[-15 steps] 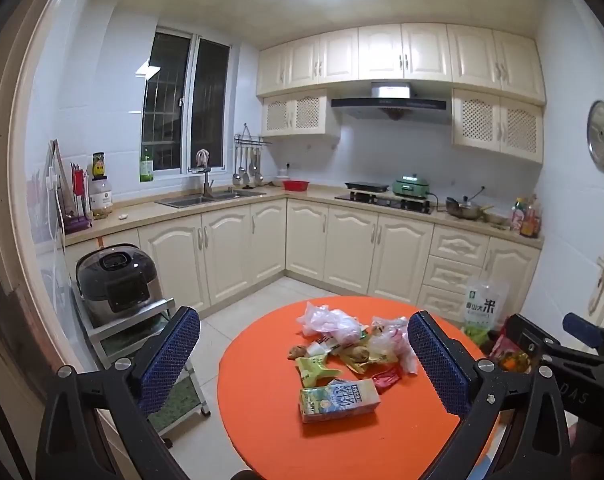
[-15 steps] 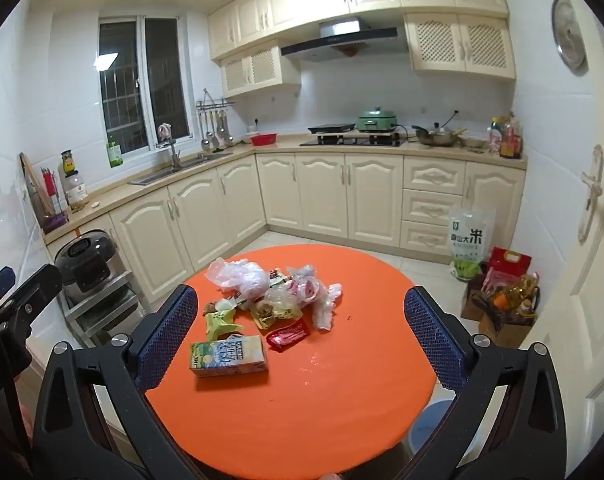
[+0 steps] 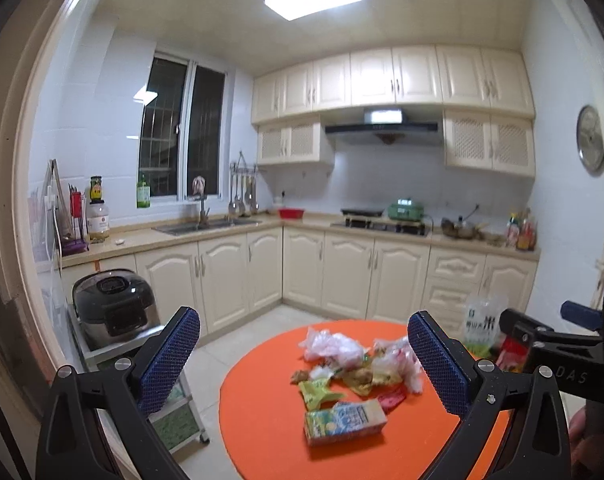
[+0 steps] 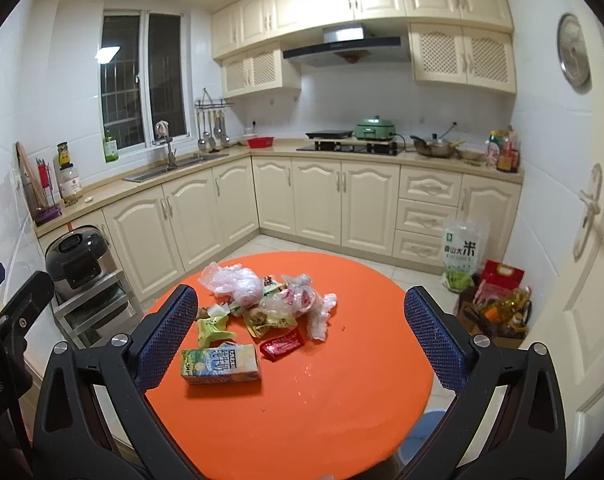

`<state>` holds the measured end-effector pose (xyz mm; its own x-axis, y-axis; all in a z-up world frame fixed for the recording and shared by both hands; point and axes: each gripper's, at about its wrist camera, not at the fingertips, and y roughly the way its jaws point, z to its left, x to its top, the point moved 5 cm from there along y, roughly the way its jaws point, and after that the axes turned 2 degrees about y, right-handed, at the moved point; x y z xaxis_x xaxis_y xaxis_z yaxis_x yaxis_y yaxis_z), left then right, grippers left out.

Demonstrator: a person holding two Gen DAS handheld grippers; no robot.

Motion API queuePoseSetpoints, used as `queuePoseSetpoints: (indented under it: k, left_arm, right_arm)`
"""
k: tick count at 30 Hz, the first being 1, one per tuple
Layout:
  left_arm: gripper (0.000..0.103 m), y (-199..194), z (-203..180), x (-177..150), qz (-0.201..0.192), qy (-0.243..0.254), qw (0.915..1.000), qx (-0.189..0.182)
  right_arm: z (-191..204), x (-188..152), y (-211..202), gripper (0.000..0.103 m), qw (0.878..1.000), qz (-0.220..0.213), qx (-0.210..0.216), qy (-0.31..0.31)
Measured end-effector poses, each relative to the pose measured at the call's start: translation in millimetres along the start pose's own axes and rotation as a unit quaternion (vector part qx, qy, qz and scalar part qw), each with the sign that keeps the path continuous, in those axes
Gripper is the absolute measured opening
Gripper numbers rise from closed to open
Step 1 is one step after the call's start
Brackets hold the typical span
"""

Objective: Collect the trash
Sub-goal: 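Approach the trash pile on the orange table with both tools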

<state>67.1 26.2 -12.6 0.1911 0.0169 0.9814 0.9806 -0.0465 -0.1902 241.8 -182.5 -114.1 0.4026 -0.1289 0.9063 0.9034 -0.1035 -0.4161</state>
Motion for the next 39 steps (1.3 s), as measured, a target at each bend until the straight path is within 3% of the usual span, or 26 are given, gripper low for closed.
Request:
queuePoseSetpoints:
  k: [9,21,31,39]
  left_arm:
    - [0.102,11.9,5.3,-0.2,0.004,0.013,0.9997,0.020]
    - [0.102,23.4,6.3,-6.6,0.005,0.013,0.9998,0.015]
    - [0.102,61.4,9.9,-29.2,0.049,0.009,0.9987,0.009]
    - [0.102,107.9,-12.6,-70.3,0.105,0.032,0.9939,-0.003]
  right_arm:
    - [11.7,2.9,0.7,0.103,1.000,-0.009,0.013,-0.008]
    - [8.7,12.0,5.5,0.103,1.000,-0.010,0.010,-0.014]
    - [-5.1,4.7,36.5,0.103,1.000,0.022,0.006,-0.006]
    - [-26.7,-20.9,78.0,0.103,0.997,0.072,-0.009,0.004]
